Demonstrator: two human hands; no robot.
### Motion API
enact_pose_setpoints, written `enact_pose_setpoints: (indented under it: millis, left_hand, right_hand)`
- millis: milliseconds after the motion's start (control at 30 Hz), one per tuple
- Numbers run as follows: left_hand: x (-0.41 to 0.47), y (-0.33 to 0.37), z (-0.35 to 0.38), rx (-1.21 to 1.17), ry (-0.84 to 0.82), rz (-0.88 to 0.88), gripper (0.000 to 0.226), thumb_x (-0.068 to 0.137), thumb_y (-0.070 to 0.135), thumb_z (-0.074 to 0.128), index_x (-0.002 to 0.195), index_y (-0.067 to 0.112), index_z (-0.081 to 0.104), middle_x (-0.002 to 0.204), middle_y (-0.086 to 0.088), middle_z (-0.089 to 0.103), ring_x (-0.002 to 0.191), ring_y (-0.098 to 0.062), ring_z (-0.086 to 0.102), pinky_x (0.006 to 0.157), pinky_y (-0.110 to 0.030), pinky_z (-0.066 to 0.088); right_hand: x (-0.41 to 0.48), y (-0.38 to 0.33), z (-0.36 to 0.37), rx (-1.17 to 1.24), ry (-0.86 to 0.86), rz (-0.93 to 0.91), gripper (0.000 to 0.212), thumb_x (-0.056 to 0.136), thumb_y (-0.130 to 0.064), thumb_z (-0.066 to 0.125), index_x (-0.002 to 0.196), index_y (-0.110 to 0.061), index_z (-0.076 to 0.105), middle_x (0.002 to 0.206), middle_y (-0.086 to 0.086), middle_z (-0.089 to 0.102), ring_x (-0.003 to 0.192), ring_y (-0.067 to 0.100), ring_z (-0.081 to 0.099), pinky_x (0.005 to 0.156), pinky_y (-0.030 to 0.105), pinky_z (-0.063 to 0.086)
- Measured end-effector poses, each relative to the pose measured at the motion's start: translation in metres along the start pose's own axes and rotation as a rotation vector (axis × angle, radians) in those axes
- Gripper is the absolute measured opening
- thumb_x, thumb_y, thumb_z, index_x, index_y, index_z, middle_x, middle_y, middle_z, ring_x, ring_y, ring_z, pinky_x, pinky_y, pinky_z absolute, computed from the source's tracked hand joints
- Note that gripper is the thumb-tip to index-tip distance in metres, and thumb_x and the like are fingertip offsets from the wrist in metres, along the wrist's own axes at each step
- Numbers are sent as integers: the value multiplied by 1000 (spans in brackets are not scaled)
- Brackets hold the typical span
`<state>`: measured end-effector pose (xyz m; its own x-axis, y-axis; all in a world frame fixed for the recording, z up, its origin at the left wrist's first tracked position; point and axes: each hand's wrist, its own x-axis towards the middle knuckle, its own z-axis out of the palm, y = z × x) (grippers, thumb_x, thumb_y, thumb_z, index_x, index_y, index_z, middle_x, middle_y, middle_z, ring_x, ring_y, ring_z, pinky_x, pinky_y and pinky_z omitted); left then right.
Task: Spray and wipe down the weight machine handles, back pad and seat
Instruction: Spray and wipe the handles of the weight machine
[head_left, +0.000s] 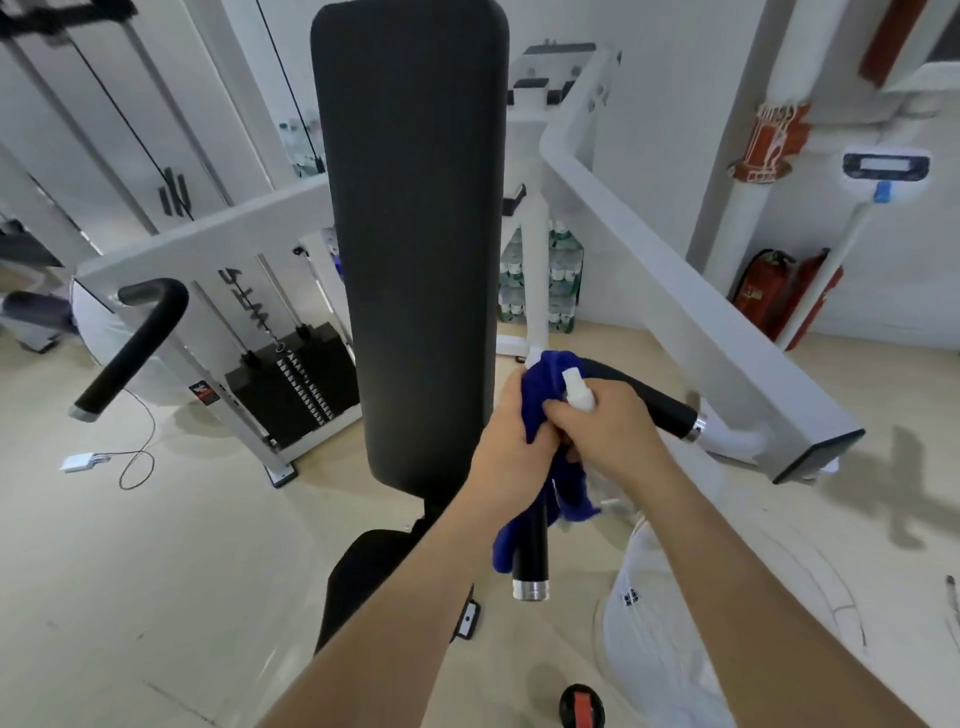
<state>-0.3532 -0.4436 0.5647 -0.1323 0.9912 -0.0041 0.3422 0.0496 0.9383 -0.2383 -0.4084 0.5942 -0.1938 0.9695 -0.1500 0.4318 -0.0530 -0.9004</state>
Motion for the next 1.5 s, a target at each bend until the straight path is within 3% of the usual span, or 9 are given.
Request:
enact_pose_setpoints:
  millis: [300, 433, 700, 833, 933, 1100, 1233, 1333, 1500]
  left_hand:
    - [-20, -29, -30, -43, -255, 49, 45, 97, 24, 49, 138, 33, 32, 99, 9, 68, 85, -6, 66, 78, -25, 54]
    - [-26, -42, -60, -25, -391, -12, 34, 89, 34, 59, 120, 27, 49, 106, 4, 68, 97, -16, 65, 89, -46, 53]
    - [0, -20, -119, -183, -553, 8, 91, 78, 11, 75, 142, 42, 19, 116, -2, 63, 104, -20, 64, 87, -40, 56]
    - [7, -39, -149, -7, -626, 57, 50, 78, 22, 74, 124, 25, 55, 104, -1, 71, 92, -19, 69, 80, -42, 59]
    - [16, -55, -183, 33, -503, 0, 18, 85, 31, 70, 96, 17, 70, 90, -3, 74, 82, -17, 71, 77, -37, 59]
    - [29, -72, -239, 95, -218, -136, 27, 86, 42, 65, 74, 18, 69, 66, -5, 69, 57, -15, 62, 55, -29, 46]
    - [32, -82, -288, 9, 8, -243, 28, 91, 35, 61, 87, 8, 67, 77, -15, 70, 68, -32, 66, 62, -46, 53]
    - [32, -101, -339, 10, 212, -280, 9, 88, 30, 65, 95, 24, 64, 90, -4, 71, 82, -24, 68, 73, -45, 58]
    - [18, -125, -402, 79, 346, -302, 29, 86, 12, 63, 104, 32, 52, 99, 9, 61, 88, -11, 60, 76, -33, 53]
  right_hand:
    - [-26, -22, 9, -53, -68, 163, 10, 88, -11, 67, 79, -9, 64, 60, 10, 63, 56, 25, 60, 59, 36, 52]
    - [-46, -39, 30, -100, 33, 202, 11, 88, -11, 66, 79, -11, 61, 63, 8, 63, 53, 21, 59, 58, 32, 49]
    - [-46, -75, 69, 54, 263, -3, 13, 90, -15, 64, 77, -13, 64, 59, 3, 64, 56, 15, 61, 66, 35, 53]
    - [-28, -87, 91, 174, 188, 20, 14, 90, -24, 65, 78, -16, 65, 63, 7, 66, 63, 23, 64, 69, 38, 56]
    - [-6, -96, 117, 317, 145, 33, 15, 89, -21, 67, 76, -15, 63, 61, 5, 63, 62, 21, 62, 63, 36, 52]
    - [40, -105, 164, 243, 6, -44, 21, 89, -27, 68, 79, -9, 68, 68, 14, 66, 66, 24, 63, 69, 36, 54]
    - [76, -117, 212, 129, 5, -135, 25, 93, -30, 65, 81, -8, 68, 69, 9, 69, 59, 13, 61, 57, 19, 48]
    - [93, -137, 265, 87, -135, -95, 39, 96, -41, 56, 73, -11, 63, 71, 11, 72, 64, 16, 65, 66, 30, 51]
    - [97, -157, 347, 175, -334, -27, 64, 96, -61, 35, 61, -12, 57, 54, 8, 61, 53, 20, 62, 73, 42, 52]
